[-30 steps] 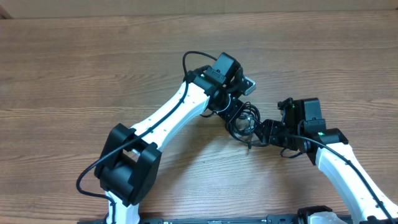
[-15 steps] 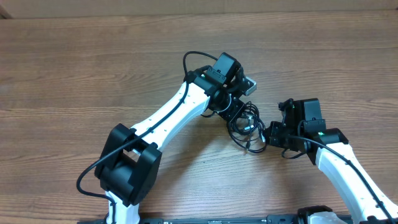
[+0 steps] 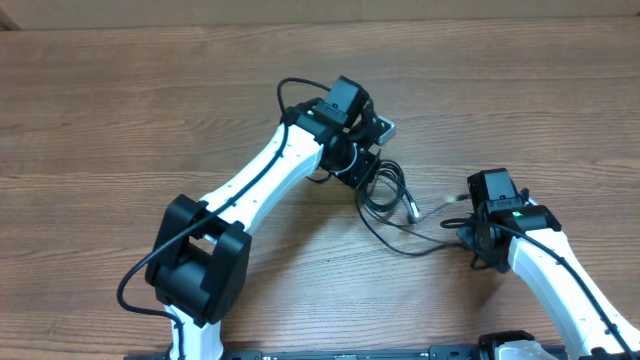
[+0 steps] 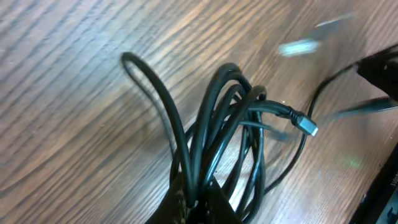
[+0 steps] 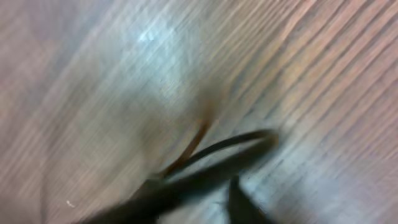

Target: Untangle cables

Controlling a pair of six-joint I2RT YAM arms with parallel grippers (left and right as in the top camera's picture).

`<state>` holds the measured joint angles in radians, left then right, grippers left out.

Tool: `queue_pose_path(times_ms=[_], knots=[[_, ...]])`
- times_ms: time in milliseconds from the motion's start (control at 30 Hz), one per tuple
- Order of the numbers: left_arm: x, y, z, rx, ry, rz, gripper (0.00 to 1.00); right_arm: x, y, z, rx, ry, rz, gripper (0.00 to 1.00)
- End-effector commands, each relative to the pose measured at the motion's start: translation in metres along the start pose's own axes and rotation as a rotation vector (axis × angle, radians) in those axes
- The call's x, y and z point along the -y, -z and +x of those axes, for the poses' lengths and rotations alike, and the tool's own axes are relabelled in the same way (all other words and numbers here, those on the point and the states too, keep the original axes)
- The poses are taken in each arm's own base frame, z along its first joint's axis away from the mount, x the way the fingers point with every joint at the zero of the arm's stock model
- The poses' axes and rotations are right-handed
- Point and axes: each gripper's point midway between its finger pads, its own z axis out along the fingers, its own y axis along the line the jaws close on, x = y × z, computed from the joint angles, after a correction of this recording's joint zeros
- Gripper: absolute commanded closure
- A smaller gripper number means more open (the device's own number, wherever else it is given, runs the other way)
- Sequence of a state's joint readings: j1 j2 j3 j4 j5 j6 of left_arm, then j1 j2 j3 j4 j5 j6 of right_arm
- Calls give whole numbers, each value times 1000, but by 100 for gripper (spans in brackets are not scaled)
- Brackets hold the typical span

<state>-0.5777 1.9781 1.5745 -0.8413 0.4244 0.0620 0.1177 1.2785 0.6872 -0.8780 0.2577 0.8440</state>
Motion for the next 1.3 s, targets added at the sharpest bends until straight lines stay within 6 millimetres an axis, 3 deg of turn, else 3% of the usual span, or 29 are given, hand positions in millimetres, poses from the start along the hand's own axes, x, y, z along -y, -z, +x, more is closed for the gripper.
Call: queue_pose_path(times_ms=[0, 100, 300, 533, 567, 667, 767, 933, 1033, 1167, 1267], knots=[[6, 18, -14, 58, -40, 7, 96, -28, 6, -3, -17, 55, -129, 37], [6, 18, -15, 59, -40, 7, 96, -59, 13, 4, -54, 199, -291, 30], [5, 26, -18, 79, -68, -3, 96, -96, 31, 18, -106, 349, -521, 27], [-5, 72, -32, 181, -83, -119, 96, -106, 36, 17, -100, 367, -576, 25], [-2, 75, -33, 189, -89, -107, 96, -112, 40, 20, -112, 378, -615, 21], [10, 77, -30, 185, -147, -51, 96, -140, 69, 35, -135, 545, -854, 21], [13, 75, -23, 158, -180, -34, 96, -155, 88, 36, -117, 590, -980, 21], [14, 74, -10, 107, -209, -25, 96, -167, 96, 23, -42, 593, -1024, 26], [14, 72, 5, 46, -262, -20, 96, -168, 91, 8, 35, 578, -978, 31], [-4, 74, 12, 3, -262, -110, 96, -154, 69, -15, 94, 441, -808, 27], [4, 74, 19, -18, -334, -62, 96, -155, 70, -17, 90, 397, -807, 22]])
